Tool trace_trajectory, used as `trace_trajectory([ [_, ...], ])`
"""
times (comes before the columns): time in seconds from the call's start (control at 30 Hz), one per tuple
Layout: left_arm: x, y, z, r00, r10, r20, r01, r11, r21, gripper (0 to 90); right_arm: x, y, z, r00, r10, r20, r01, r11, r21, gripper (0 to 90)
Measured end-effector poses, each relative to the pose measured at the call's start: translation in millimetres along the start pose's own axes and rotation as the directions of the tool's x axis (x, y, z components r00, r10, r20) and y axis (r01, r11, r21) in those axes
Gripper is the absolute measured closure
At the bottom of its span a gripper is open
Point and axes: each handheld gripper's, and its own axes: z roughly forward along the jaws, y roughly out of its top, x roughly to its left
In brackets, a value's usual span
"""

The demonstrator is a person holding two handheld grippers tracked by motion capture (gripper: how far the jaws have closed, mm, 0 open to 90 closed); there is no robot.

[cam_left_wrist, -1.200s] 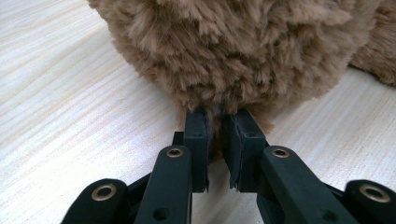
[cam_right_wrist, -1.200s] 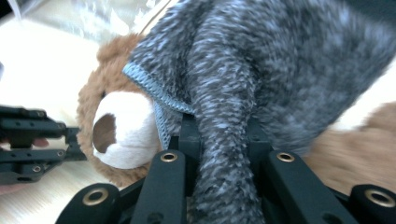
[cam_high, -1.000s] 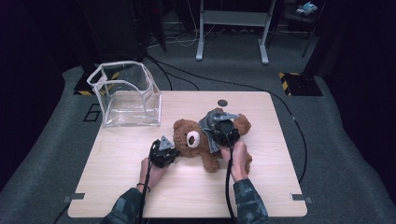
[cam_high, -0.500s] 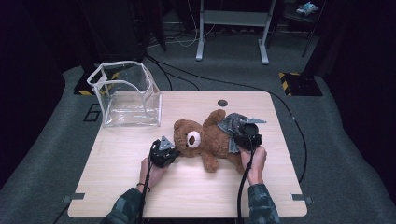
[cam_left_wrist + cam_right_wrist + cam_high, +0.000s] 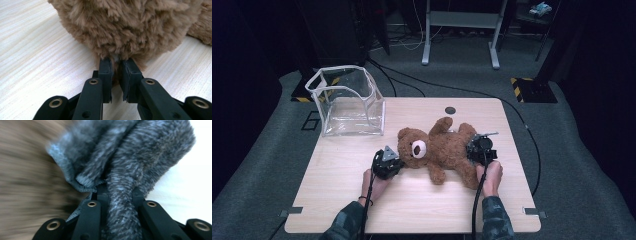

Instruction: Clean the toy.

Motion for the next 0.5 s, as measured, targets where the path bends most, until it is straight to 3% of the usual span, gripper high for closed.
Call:
trace_trajectory([
  [0.07,0.1,0.0,0.0,1.0000,0.000,0.000,0.000,1.0000,0.000,79.1,-7.2,-1.6,-3.0,0.9991,0.043,-0.004,-0.043,0.999,-0.011,77.1],
  [0.13,0.1,0.0,0.0,1.0000,0.000,0.000,0.000,1.0000,0.000,79.1,-8.8,-1.1,-9.4,0.9991,0.043,0.004,-0.043,0.999,-0.029,77.0],
  [0.17,0.1,0.0,0.0,1.0000,0.000,0.000,0.000,1.0000,0.000,79.1,-10.0,-0.3,-17.7,0.9991,0.042,-0.002,-0.042,0.997,-0.057,76.9],
  [0.2,0.0,0.0,0.0,1.0000,0.000,-0.001,0.000,1.0000,0.000,79.1,-7.5,2.3,-40.8,0.9975,0.066,-0.027,-0.069,0.991,-0.118,76.9],
  [0.3,0.0,0.1,-0.2,1.0000,0.001,0.000,-0.001,1.0000,0.002,79.1,-1.6,6.1,-60.0,0.9959,0.035,-0.084,-0.049,0.983,-0.177,76.9],
  [0.37,-0.2,0.1,-0.2,1.0000,0.004,-0.002,-0.004,1.0000,0.004,79.2,7.9,7.6,-63.0,0.9907,0.010,-0.136,-0.034,0.984,-0.173,76.8],
  [0.5,-0.4,0.0,-0.1,1.0000,0.006,-0.005,-0.006,1.0000,0.002,79.1,20.6,5.3,-47.2,0.9904,-0.026,-0.136,0.009,0.993,-0.121,77.0],
])
